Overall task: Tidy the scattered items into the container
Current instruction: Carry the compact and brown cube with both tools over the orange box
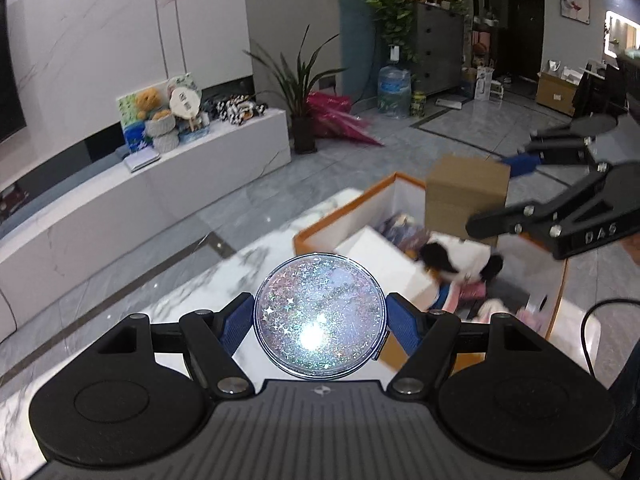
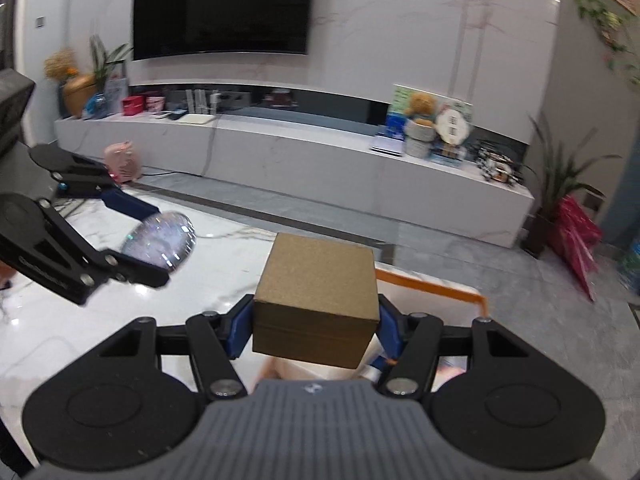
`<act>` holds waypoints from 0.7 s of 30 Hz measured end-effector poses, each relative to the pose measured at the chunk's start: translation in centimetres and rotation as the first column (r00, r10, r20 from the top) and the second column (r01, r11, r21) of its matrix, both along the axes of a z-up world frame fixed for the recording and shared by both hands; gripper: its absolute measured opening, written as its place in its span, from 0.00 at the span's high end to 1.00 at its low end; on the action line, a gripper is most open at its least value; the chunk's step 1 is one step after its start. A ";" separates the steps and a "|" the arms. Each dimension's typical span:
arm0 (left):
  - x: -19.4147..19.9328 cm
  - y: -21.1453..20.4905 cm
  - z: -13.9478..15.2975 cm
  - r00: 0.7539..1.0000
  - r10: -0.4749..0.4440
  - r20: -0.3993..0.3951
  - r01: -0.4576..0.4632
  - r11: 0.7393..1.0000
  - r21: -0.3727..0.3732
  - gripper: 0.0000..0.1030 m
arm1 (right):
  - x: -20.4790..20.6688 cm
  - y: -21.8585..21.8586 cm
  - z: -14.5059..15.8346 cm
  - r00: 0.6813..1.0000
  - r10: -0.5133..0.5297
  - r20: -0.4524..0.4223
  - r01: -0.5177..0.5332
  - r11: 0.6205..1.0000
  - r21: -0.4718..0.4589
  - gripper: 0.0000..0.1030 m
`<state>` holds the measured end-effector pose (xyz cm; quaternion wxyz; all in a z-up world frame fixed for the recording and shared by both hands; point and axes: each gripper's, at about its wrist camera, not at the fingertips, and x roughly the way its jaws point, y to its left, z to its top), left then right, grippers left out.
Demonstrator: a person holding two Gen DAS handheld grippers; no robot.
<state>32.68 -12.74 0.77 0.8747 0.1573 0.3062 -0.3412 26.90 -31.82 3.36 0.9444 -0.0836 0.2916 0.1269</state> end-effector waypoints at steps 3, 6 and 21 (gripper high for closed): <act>0.1 -1.6 0.5 1.000 -0.018 0.012 0.018 1.000 -0.004 0.19 | -0.3 -1.7 -0.2 0.999 -0.037 0.001 0.037 0.999 0.007 0.39; 0.3 -3.1 0.6 0.999 -0.036 0.021 0.037 0.999 -0.007 0.19 | -0.5 -3.1 -0.3 0.998 -0.066 0.004 0.066 0.998 0.013 0.39; 3.7 -10.6 -3.2 0.994 -0.097 -0.056 0.099 0.995 0.030 0.19 | -0.2 -5.6 -4.2 0.988 -0.055 -0.147 0.051 0.998 -0.030 0.39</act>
